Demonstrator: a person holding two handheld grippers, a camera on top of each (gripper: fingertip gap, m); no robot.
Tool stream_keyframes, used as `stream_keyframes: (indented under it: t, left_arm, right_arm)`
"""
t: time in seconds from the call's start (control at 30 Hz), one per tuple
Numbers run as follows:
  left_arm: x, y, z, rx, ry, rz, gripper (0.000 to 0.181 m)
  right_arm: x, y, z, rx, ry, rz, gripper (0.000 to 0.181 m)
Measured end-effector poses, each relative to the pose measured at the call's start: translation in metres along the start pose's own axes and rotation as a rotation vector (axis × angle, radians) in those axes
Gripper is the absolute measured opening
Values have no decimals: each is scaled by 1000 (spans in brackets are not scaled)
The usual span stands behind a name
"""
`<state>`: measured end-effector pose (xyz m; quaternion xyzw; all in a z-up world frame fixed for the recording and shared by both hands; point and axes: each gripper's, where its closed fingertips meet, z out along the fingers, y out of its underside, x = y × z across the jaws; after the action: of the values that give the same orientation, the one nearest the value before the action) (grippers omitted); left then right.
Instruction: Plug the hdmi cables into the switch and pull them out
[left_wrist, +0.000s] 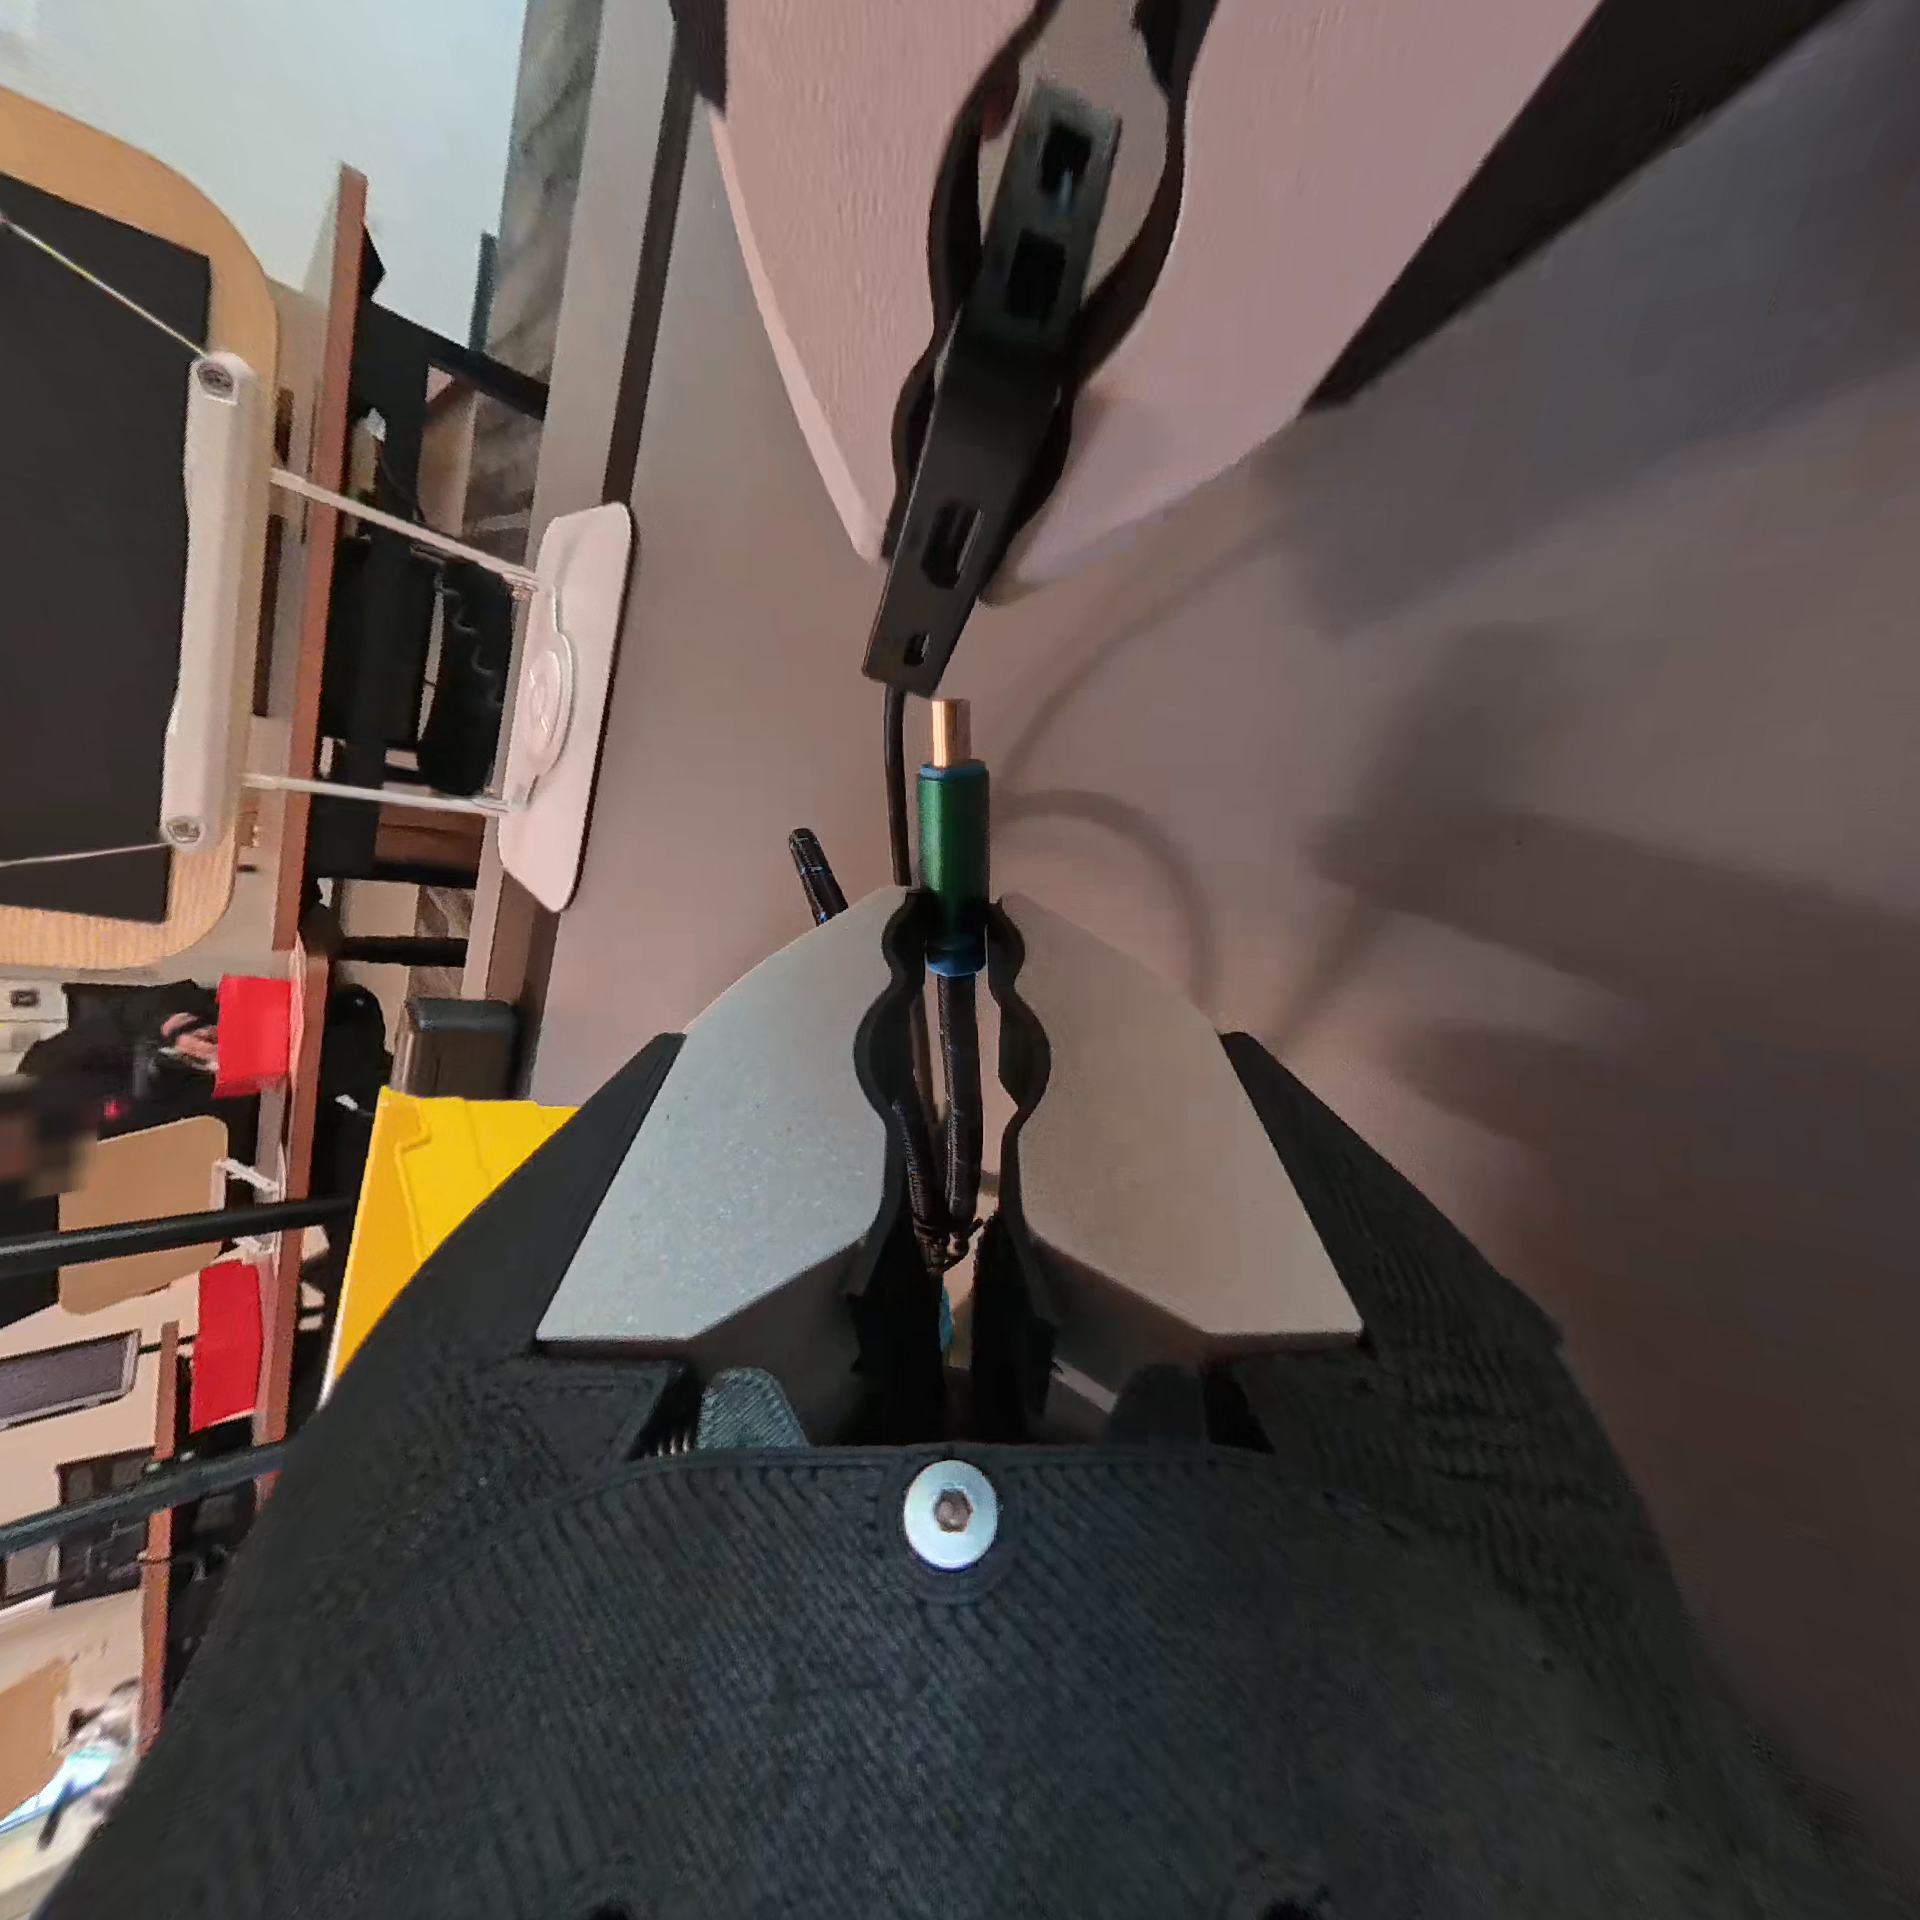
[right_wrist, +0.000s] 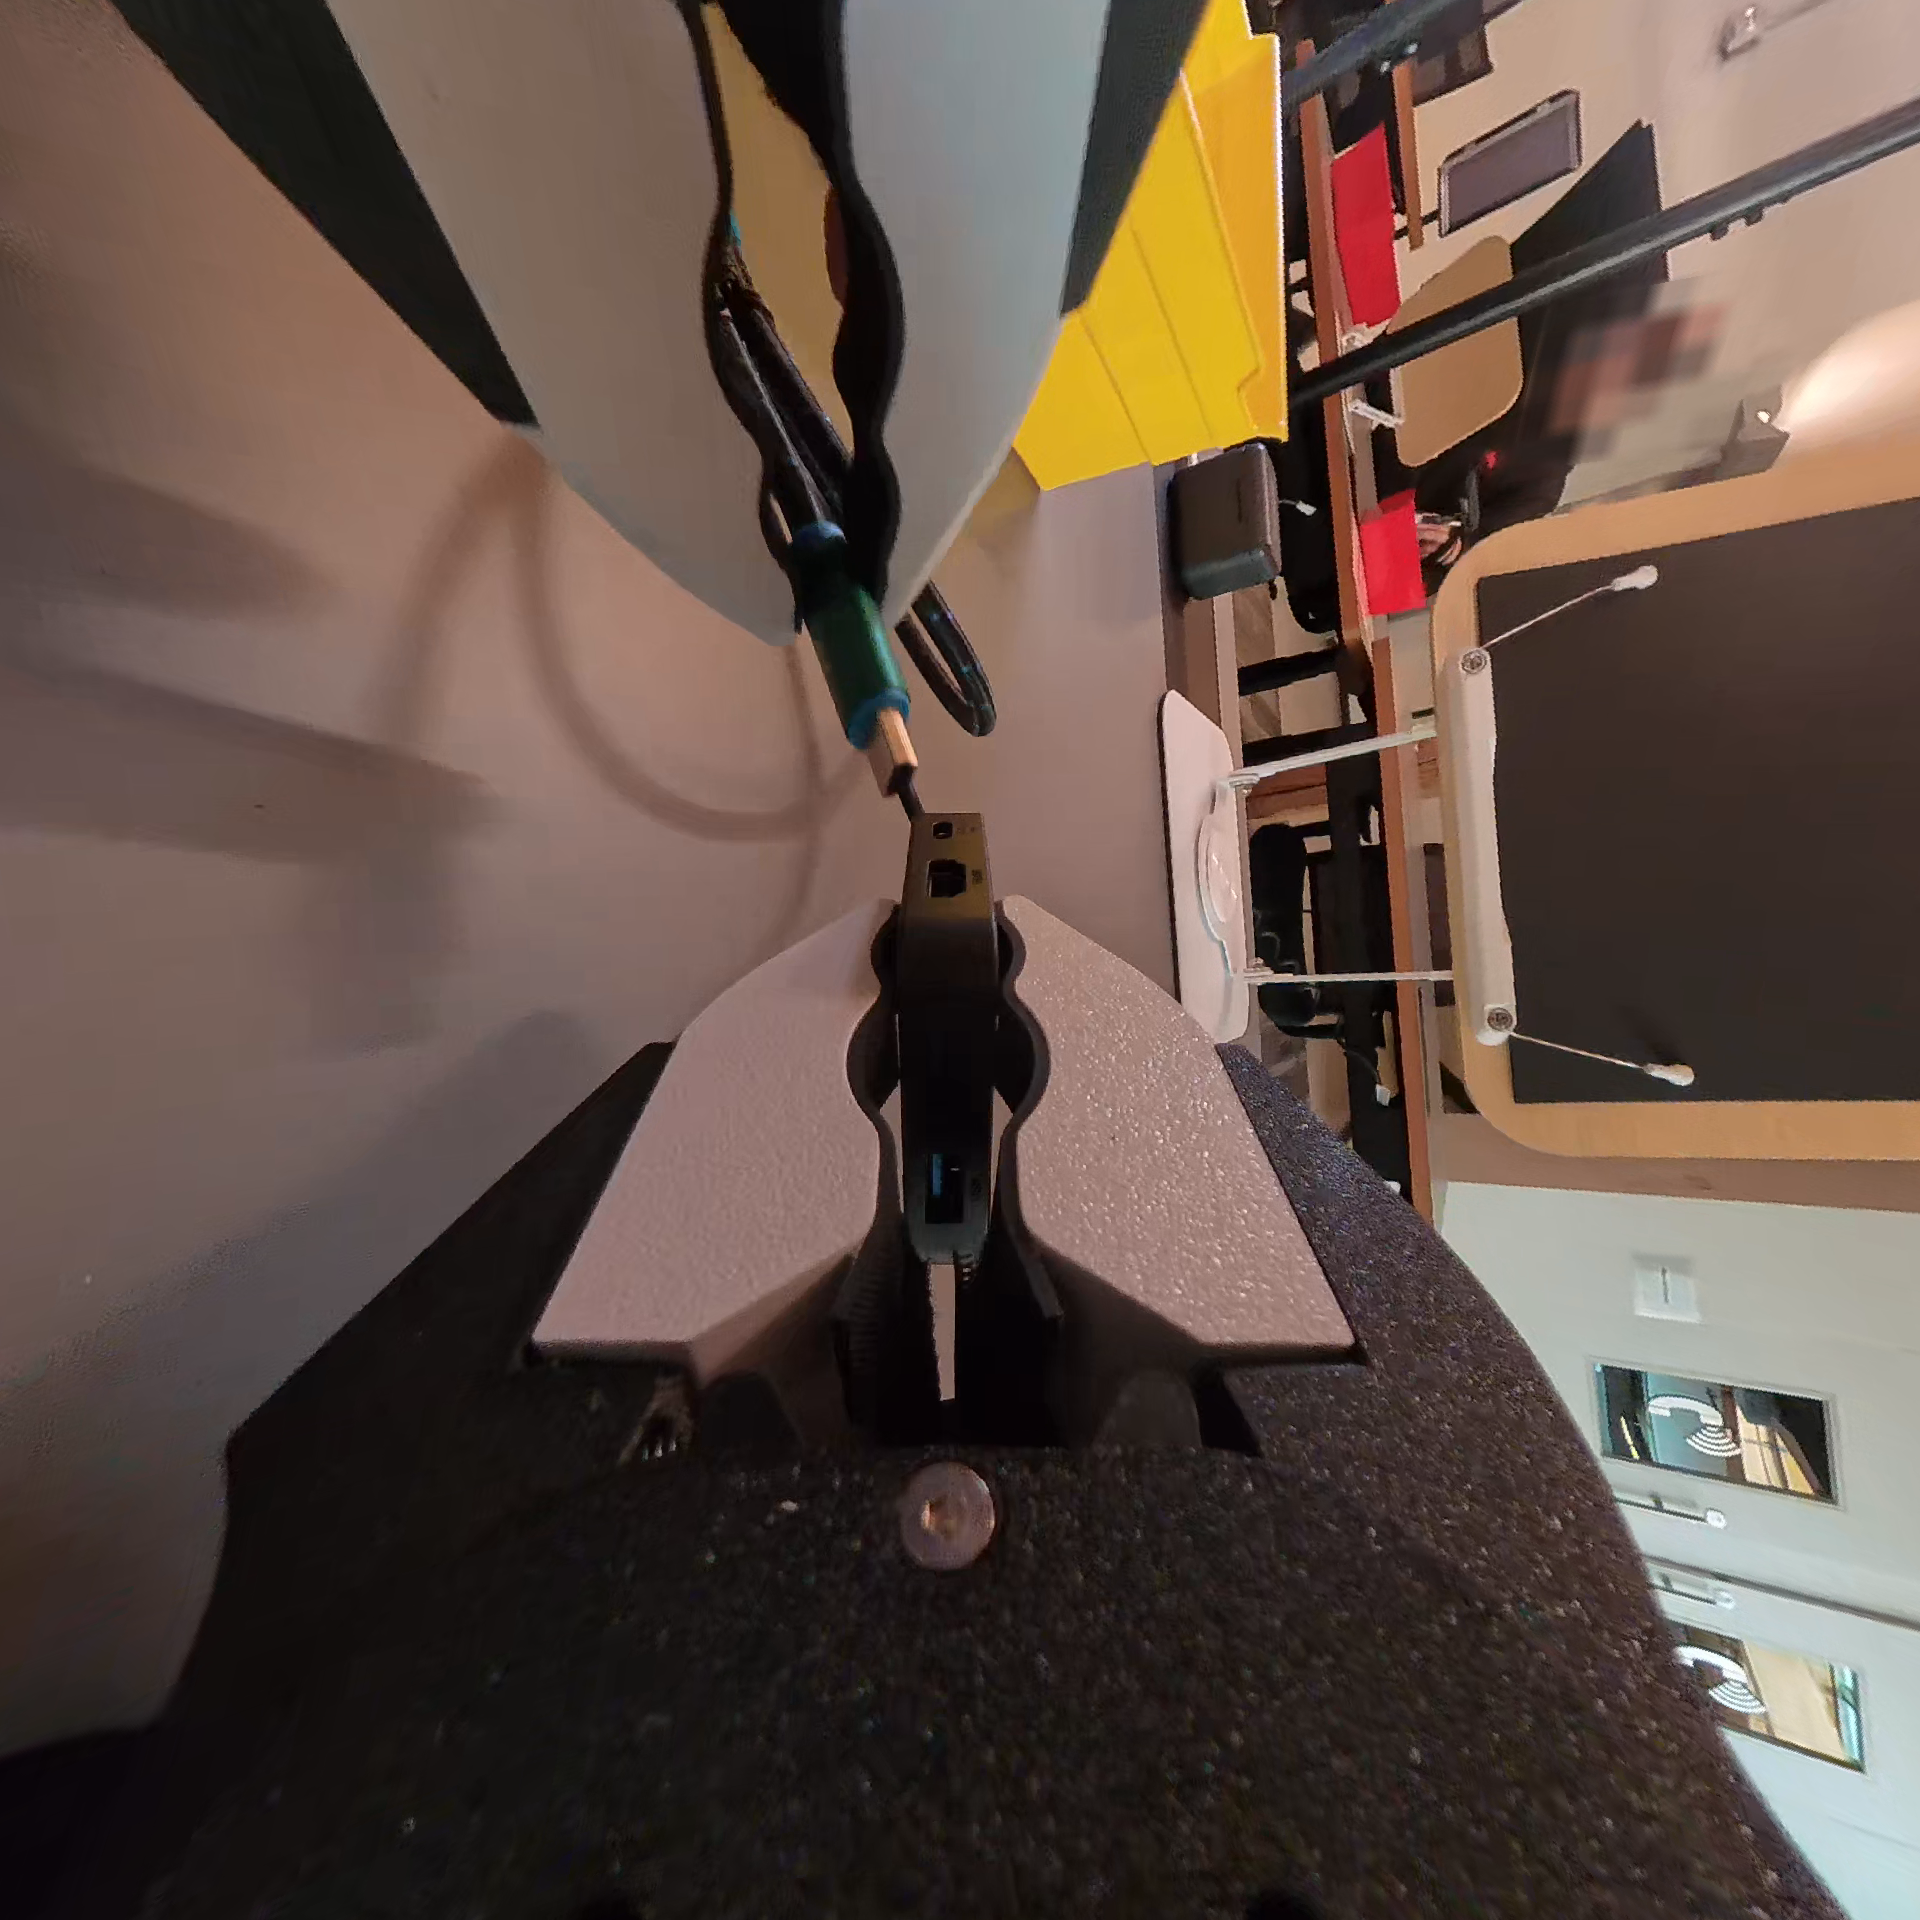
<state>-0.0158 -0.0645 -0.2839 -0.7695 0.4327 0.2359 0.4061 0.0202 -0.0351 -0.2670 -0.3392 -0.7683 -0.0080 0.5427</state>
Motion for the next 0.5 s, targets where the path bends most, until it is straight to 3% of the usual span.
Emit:
stream_keyframes:
  t: [0.33,0.5]
  left_arm:
    - [11,-13,-2,80,79,-73,11]
    - [10,-11,-1,91,83,-114,11]
  right_arm:
    - [-7,0,4,42,1,49,14]
    - [-14,5,10,-9,-20,-31,14]
